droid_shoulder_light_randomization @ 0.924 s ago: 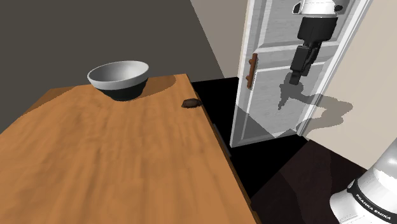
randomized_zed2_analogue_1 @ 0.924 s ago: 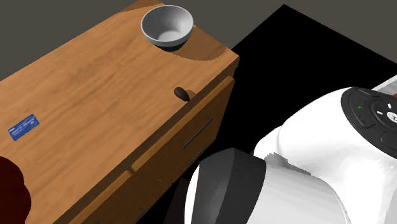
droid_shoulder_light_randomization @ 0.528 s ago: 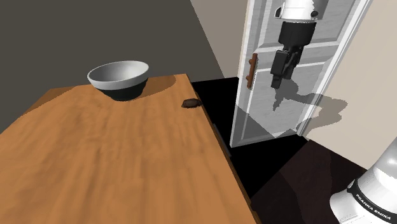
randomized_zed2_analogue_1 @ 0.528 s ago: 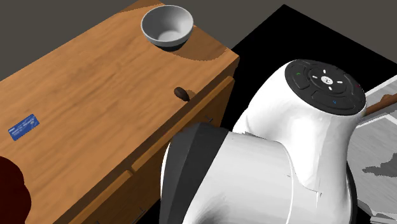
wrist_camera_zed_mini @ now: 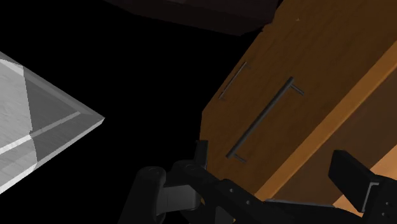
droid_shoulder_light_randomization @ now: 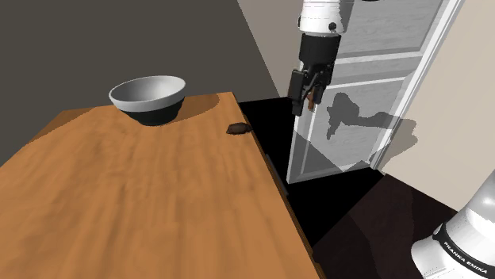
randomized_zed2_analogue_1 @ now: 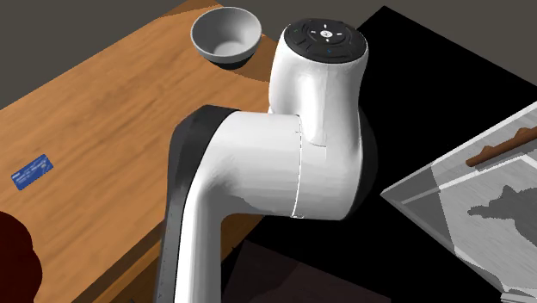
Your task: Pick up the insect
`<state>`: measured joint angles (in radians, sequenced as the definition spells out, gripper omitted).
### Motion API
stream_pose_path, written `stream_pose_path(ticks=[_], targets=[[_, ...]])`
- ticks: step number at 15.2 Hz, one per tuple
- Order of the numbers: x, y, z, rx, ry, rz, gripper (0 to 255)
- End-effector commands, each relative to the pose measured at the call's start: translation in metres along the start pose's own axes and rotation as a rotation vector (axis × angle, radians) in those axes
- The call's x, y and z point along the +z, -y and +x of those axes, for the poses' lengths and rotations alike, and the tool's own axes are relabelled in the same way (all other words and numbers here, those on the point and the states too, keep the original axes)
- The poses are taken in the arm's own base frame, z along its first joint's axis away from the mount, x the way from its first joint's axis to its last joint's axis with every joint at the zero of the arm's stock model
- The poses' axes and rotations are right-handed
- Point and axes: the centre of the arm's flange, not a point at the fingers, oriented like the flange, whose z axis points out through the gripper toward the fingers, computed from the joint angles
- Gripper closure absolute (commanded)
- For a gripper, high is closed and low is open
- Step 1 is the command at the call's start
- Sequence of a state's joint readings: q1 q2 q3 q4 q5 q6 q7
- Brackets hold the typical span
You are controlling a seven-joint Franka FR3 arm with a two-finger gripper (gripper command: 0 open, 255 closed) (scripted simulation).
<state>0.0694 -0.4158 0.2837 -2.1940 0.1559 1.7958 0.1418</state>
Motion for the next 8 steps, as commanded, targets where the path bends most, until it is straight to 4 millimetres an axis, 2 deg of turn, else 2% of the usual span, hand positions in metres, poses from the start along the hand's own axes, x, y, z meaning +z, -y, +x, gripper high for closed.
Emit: stream_pose_path(ticks=[1, 8], targets=[[0.005, 0.018, 0.017, 0.0, -0.006, 0.0, 0], [0.017, 0.085, 0.077, -0.002, -0.026, -0.004, 0]])
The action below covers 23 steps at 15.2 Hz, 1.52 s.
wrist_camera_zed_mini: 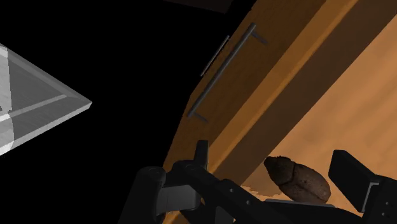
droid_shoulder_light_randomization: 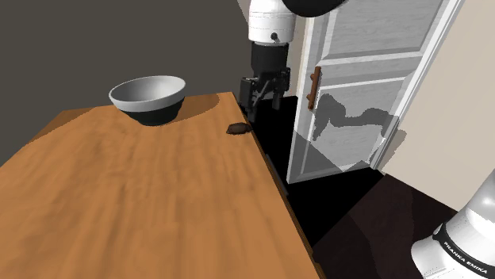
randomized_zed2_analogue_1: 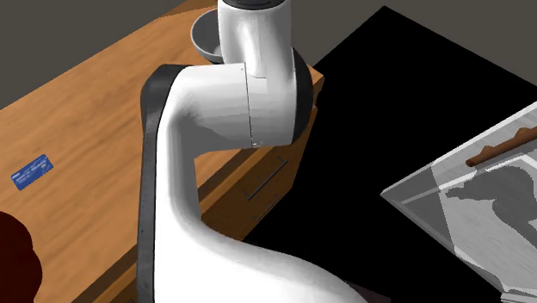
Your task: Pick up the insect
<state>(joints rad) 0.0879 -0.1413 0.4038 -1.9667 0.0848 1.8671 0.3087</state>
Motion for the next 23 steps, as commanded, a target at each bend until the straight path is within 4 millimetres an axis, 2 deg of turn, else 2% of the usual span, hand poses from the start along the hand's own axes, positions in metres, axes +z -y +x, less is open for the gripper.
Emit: stream_pose_path(ticks=[1, 4, 11, 13, 14, 23], targets=[[0.004, 0.019, 0.017, 0.001, -0.006, 0.0, 0], [0.009, 0.043, 0.039, 0.0, -0.013, -0.001, 0], [0.046, 0.042, 0.038, 0.0, -0.013, -0.001, 0], [0.049, 0.042, 0.038, 0.0, -0.013, -0.001, 0], [0.049, 0.041, 0.038, 0.0, -0.013, -0.001, 255], [0.049, 0.042, 0.038, 0.0, -0.013, -0.001, 255]])
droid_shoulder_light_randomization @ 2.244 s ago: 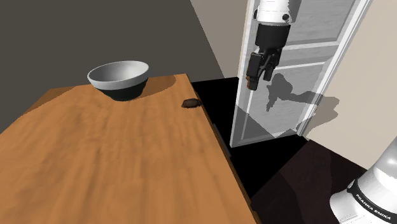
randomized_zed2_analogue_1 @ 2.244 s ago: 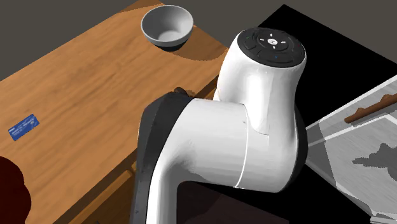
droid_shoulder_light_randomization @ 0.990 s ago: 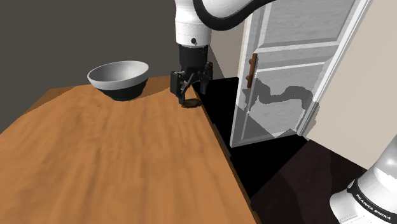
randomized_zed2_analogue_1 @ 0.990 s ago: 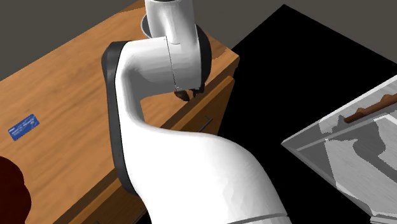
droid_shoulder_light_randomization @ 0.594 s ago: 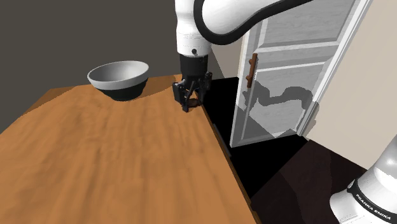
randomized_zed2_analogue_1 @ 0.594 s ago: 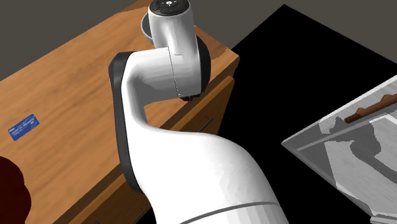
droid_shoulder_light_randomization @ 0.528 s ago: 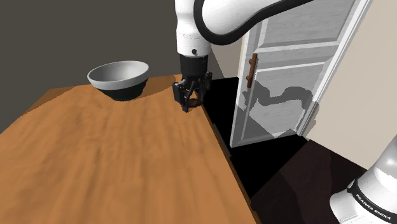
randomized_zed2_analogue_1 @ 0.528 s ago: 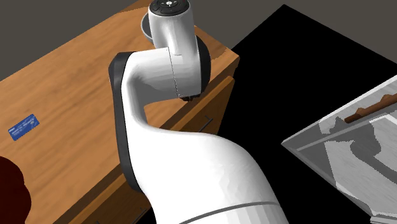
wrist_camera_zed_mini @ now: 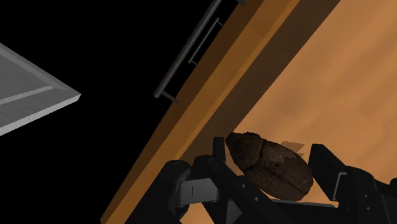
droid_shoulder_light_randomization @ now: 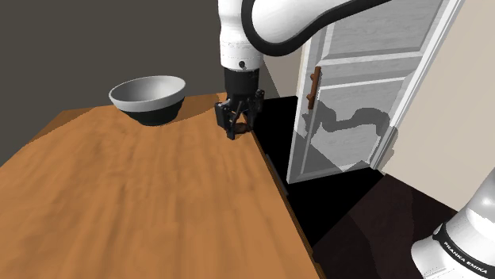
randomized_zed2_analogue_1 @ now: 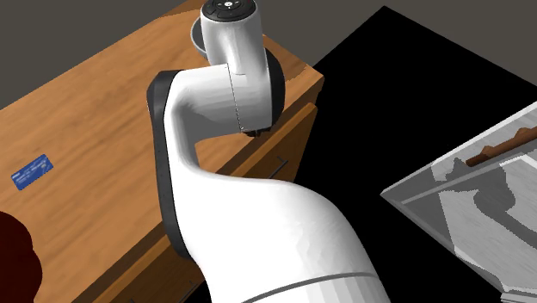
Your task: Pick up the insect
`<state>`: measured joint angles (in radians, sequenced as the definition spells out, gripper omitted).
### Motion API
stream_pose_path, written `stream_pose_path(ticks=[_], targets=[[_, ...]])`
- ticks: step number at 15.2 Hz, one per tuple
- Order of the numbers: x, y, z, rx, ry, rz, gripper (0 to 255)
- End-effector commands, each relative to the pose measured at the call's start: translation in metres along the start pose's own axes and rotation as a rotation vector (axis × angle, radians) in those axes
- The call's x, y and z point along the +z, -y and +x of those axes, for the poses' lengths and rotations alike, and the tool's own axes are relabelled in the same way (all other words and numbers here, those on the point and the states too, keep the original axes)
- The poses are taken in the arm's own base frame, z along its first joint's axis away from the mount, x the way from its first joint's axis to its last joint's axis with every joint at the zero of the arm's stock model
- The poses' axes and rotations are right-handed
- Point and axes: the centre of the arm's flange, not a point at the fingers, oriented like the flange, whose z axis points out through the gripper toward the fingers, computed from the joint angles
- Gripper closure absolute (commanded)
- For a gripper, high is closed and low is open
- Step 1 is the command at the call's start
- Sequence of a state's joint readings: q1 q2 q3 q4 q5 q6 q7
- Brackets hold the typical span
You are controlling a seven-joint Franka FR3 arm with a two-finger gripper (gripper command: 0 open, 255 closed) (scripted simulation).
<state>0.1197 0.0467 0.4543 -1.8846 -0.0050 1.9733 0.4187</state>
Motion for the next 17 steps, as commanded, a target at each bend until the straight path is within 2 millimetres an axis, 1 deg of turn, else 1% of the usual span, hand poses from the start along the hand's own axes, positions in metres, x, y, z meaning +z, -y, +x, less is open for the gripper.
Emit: stream_pose_path(ticks=[1, 15, 17], targets=[[-0.004, 0.0, 0.0, 0.0, 0.002, 0.0, 255], [-0.078, 0.003, 0.003, 0.0, 0.002, 0.0, 255], [-0.079, 0.003, 0.003, 0.0, 0.002, 0.0, 255]])
